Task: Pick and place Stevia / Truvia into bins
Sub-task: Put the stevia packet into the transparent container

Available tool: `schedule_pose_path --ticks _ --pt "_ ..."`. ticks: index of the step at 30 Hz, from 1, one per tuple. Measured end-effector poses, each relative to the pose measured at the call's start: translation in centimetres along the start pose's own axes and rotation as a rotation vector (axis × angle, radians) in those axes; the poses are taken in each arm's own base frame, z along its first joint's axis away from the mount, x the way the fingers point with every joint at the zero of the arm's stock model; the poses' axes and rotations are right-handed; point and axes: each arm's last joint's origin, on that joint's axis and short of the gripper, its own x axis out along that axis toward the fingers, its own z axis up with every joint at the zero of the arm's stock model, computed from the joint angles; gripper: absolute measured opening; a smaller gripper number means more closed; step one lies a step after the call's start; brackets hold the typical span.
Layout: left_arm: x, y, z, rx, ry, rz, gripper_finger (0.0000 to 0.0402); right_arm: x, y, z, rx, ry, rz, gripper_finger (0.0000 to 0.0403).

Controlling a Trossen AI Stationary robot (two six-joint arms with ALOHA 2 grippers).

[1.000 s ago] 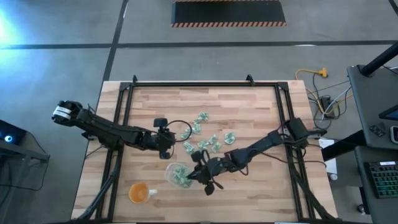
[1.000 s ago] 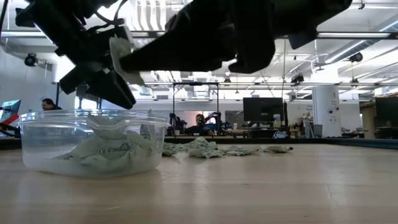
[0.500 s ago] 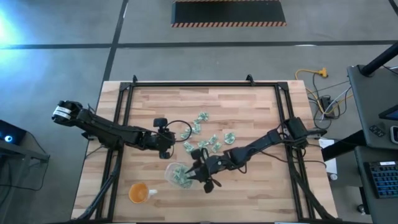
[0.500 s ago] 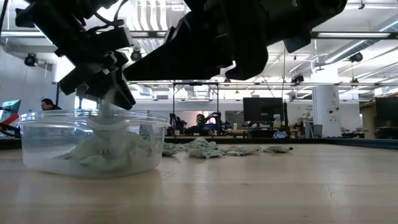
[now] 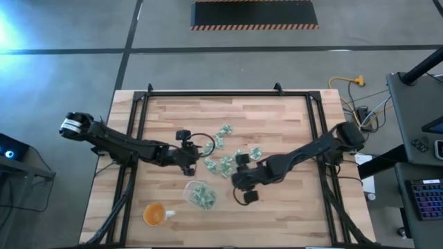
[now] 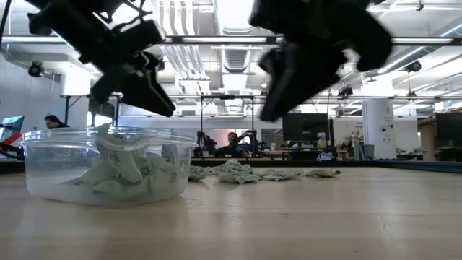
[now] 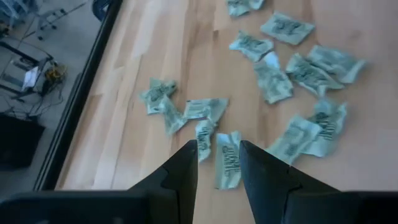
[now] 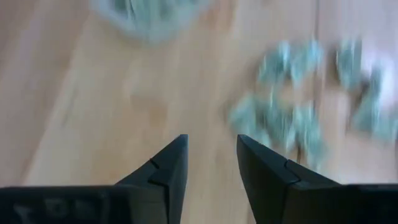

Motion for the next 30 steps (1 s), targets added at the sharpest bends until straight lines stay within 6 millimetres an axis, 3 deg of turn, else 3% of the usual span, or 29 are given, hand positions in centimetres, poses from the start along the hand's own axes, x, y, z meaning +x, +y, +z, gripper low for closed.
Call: schedule_pose_path --ticks 11,19,30 --pt "5.0 2.3 -1.4 -0.005 0.12 -0.009 0.0102 -2.1 0.2 -5.2 0.042 0.093 0.005 0.0109" --pt "8.5 3.4 -2.1 -0.03 0.201 -0.088 0.0102 -3.4 -0.1 -5.7 0.086 0.023 0.013 0.0099" --pt "10.4 3.0 -2.1 0.005 0.239 -0.122 0.0102 -3.5 -0.1 -5.6 0.089 0.009 0.015 0.0086"
